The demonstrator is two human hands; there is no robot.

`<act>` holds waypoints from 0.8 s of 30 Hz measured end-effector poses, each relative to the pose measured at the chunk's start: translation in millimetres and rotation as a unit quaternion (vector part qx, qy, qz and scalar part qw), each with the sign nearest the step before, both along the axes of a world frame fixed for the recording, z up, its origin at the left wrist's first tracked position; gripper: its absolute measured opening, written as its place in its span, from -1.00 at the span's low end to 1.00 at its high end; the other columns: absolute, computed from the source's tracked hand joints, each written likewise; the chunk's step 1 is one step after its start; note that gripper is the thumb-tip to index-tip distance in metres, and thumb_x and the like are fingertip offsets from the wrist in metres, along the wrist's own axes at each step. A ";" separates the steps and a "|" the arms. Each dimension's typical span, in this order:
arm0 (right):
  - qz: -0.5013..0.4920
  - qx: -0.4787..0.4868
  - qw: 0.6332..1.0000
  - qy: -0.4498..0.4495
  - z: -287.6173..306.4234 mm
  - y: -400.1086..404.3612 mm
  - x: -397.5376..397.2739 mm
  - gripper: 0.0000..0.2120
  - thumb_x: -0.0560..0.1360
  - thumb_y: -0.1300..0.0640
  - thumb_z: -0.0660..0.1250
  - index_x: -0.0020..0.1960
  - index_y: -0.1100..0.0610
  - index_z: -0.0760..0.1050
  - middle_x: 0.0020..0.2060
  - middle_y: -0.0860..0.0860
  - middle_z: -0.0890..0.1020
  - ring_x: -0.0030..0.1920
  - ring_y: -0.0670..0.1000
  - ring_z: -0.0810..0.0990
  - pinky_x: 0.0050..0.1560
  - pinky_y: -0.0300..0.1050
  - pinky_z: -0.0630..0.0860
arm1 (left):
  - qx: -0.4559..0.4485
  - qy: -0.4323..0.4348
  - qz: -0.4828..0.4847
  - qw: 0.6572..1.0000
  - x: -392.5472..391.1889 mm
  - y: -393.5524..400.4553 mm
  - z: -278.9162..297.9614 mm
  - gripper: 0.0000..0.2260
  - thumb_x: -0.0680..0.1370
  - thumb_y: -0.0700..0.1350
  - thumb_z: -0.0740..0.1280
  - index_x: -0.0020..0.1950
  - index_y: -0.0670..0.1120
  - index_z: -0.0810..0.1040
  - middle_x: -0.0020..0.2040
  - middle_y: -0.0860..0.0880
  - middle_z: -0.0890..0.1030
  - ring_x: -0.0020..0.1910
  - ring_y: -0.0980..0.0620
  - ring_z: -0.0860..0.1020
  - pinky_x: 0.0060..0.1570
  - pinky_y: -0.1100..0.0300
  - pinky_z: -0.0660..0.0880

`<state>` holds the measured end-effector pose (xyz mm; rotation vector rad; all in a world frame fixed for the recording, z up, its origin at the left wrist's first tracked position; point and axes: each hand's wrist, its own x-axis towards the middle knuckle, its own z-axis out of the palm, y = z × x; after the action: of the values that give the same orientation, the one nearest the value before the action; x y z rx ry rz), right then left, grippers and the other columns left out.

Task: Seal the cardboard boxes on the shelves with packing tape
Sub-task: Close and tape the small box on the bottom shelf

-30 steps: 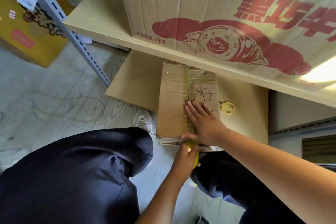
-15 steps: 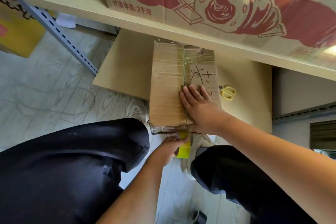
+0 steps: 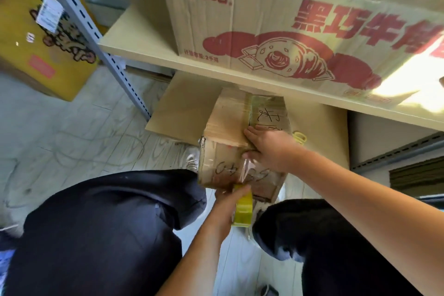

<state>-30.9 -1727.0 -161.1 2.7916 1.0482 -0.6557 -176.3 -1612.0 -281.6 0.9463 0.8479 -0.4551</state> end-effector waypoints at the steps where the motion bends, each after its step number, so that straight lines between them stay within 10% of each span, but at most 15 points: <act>1: -0.022 0.018 1.000 -0.005 9.8 0.3 -2.8 -0.36 0.61 -0.23 0.11 0.54 0.14 0.21 0.43 0.11 0.42 0.41 0.14 0.40 0.30 0.05 0.45 | 0.004 -0.008 -0.012 1.000 -4.9 3.0 12.8 -0.02 0.04 0.17 0.69 0.39 -0.03 0.41 0.23 -0.05 0.64 0.12 -0.03 0.66 0.21 -0.09 0.56; 6: -0.124 0.096 0.988 -0.007 46.5 -4.4 -1.7 -0.67 0.58 -0.16 0.25 0.17 0.07 0.51 -0.03 0.06 0.61 0.05 0.18 0.59 -0.13 -0.10 0.37 | 0.033 -0.001 -0.090 0.995 -11.0 17.7 87.9 -0.34 0.22 0.24 0.56 0.20 -0.08 0.60 0.02 -0.14 0.71 -0.06 -0.11 0.67 0.02 0.01 0.57; 9: -0.167 0.126 0.970 -0.121 47.2 3.9 -6.4 -0.74 0.59 0.10 0.23 0.27 0.06 0.45 0.16 0.08 0.60 0.07 0.17 0.58 -0.18 -0.10 0.39 | 0.079 0.017 -0.107 0.991 10.9 16.6 123.2 -0.44 0.27 0.32 0.48 0.10 -0.02 0.62 -0.10 -0.06 0.67 -0.12 -0.04 0.62 0.06 0.07 0.51; 14: -0.135 0.205 0.958 -0.151 10.9 6.9 2.9 -0.42 0.54 0.28 0.19 0.55 0.08 0.25 0.57 0.00 0.17 0.54 0.13 0.18 0.47 0.11 0.25 | 0.258 0.004 -0.093 0.962 52.3 1.3 144.8 -0.16 0.26 0.42 0.42 0.39 -0.04 0.42 0.36 -0.13 0.44 0.31 -0.15 0.46 0.24 -0.03 0.50; 18: -0.086 0.156 0.975 -0.135 0.3 3.9 17.2 -0.46 0.68 -0.03 -0.02 0.61 0.09 0.00 0.60 -0.03 0.02 0.58 0.13 -0.01 0.56 -0.02 -0.19 | 0.506 -0.080 -0.135 0.848 51.9 -4.7 156.3 -0.51 0.49 0.34 0.27 0.08 -0.06 0.58 0.18 -0.15 0.54 0.22 -0.15 0.43 0.19 0.01 0.39; 21: -0.120 0.149 0.974 -0.121 1.9 -1.8 36.8 -0.43 0.67 -0.16 -0.07 0.61 0.06 0.05 0.57 0.02 0.18 0.52 0.17 0.18 0.51 0.04 0.02 | 0.381 -0.223 -0.145 0.886 49.4 6.2 173.4 -0.63 0.58 0.15 0.30 -0.20 -0.11 0.65 -0.30 0.00 0.67 -0.27 0.11 0.60 -0.16 0.19 0.45; 24: -0.174 0.167 0.968 -0.064 9.3 0.1 58.1 -0.38 0.63 -0.29 -0.11 0.51 0.07 0.27 0.44 0.11 0.42 0.41 0.19 0.38 0.35 0.06 0.30 | 0.313 -0.254 -0.141 0.904 42.7 21.5 169.9 -0.62 0.62 0.09 0.27 -0.22 -0.15 0.62 -0.34 -0.05 0.68 -0.34 0.14 0.64 -0.24 0.31 0.48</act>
<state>27.3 -1726.8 -151.8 3.3006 0.7061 -0.3407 -133.6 -1590.5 -111.7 1.7108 0.3663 -0.1506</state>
